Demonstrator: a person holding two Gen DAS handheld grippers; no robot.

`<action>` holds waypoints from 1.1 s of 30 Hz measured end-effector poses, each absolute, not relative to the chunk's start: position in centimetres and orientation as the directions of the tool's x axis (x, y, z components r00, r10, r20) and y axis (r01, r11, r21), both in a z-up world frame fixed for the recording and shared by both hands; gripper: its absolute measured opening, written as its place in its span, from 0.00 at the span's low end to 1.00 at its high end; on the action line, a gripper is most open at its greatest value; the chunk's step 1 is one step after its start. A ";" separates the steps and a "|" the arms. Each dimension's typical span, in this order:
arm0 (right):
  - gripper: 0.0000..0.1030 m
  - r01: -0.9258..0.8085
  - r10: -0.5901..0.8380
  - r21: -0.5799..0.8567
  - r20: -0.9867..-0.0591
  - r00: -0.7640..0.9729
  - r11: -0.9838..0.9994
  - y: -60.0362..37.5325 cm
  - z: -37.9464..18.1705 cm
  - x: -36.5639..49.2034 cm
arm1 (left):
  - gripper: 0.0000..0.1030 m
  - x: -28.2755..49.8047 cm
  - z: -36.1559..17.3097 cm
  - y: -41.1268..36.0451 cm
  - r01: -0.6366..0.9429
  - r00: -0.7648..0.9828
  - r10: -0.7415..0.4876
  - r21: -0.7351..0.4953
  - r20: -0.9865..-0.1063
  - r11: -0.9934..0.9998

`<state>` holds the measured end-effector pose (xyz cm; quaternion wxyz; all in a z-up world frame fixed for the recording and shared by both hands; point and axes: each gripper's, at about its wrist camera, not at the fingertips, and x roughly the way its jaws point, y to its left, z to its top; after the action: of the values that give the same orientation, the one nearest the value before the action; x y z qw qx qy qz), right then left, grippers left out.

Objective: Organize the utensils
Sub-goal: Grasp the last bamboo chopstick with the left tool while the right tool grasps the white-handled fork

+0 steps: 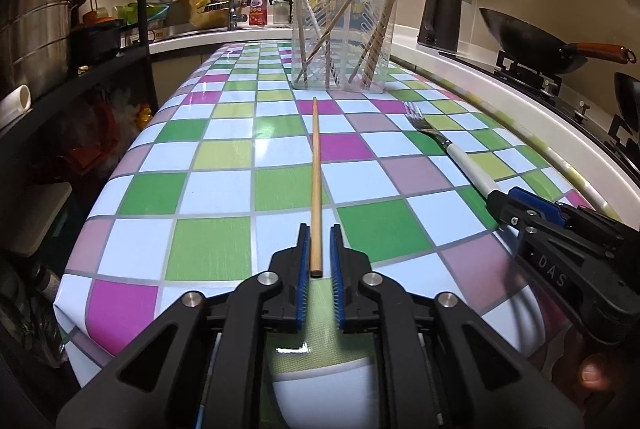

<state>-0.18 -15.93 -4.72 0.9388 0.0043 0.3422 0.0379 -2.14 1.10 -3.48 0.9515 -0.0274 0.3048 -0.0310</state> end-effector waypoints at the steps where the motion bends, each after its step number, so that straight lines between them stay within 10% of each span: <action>1: 0.23 -0.069 0.073 0.031 -0.640 0.765 0.997 -15.9 -4.7 -0.2 | 0.12 -2.2 -3.5 1.0 0.039 0.816 -0.067 -0.061 -0.575 0.997; 33: 0.19 -0.083 0.071 0.012 -0.635 0.769 0.997 -15.5 -4.7 0.1 | 0.08 -2.6 -3.7 1.0 0.008 0.847 -0.010 -0.006 -0.531 1.000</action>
<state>0.07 -15.52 -4.74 0.9404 -0.0085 0.3374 0.0408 -2.62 1.00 -3.74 0.9610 -0.0019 0.2764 -0.0045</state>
